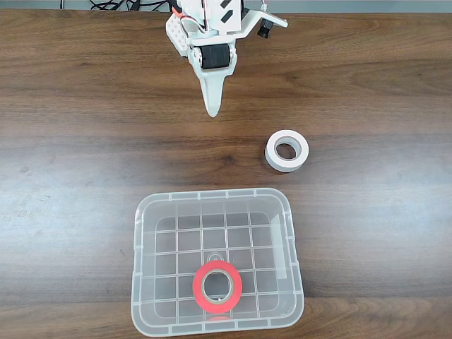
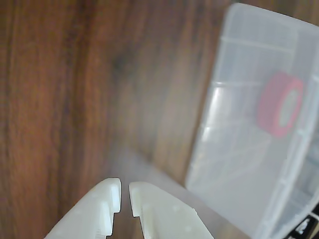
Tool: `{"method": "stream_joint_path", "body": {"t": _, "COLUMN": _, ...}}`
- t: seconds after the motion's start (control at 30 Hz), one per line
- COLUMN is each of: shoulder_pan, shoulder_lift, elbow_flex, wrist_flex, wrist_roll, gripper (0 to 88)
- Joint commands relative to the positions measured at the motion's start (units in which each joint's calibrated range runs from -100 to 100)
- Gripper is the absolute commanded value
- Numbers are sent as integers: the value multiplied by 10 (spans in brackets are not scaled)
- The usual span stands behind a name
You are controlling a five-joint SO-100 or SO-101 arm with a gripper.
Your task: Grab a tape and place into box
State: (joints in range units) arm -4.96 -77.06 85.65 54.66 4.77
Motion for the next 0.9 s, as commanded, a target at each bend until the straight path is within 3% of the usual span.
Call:
{"method": "stream_joint_path", "body": {"t": 0.0, "shoulder_pan": -3, "shoulder_lift": -159, "elbow_flex": 90, "wrist_flex": -20, "wrist_roll": -9, "gripper": 15}}
{"method": "stream_joint_path", "body": {"t": 0.17, "shoulder_pan": 0, "shoulder_lift": -224, "elbow_flex": 118, "wrist_flex": 78, "wrist_roll": -44, "gripper": 11}}
{"method": "stream_joint_path", "body": {"t": 0.37, "shoulder_pan": 6, "shoulder_lift": -219, "elbow_flex": 119, "wrist_flex": 100, "wrist_roll": -80, "gripper": 11}}
{"method": "stream_joint_path", "body": {"t": 0.87, "shoulder_pan": 7, "shoulder_lift": -219, "elbow_flex": 119, "wrist_flex": 102, "wrist_roll": -76, "gripper": 12}}
